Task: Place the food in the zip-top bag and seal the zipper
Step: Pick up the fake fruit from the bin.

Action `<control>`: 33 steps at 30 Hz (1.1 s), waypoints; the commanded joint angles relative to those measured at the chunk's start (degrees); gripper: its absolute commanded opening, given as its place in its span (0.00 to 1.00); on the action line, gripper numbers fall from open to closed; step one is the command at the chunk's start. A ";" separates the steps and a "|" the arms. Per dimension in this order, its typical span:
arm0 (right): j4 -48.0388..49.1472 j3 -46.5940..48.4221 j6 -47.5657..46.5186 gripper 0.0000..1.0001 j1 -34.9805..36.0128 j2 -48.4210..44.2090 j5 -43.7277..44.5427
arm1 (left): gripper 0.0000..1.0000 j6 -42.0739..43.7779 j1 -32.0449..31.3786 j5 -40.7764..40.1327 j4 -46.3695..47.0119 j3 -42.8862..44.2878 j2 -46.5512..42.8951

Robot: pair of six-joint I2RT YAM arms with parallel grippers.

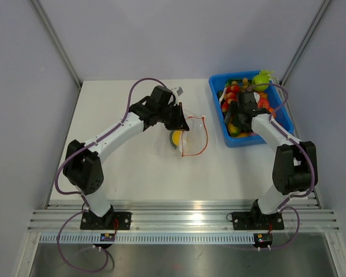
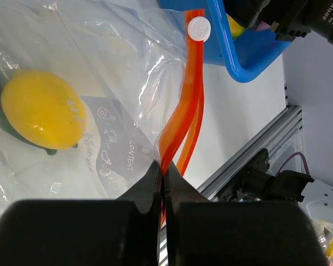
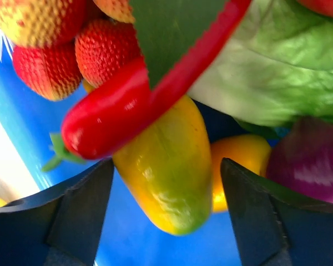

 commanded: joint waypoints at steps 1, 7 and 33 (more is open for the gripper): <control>4.96 1.89 -1.36 0.83 -0.27 1.25 0.27 | 0.00 1.02 0.08 2.01 1.81 -0.24 -2.92; 6.73 -0.83 -1.54 0.52 -0.27 -1.29 0.44 | 0.00 1.10 0.08 2.01 1.98 -0.50 -2.83; -2.24 -3.21 -0.84 0.43 -0.18 -23.53 -5.17 | 0.00 -2.94 -1.06 6.40 4.00 11.62 6.48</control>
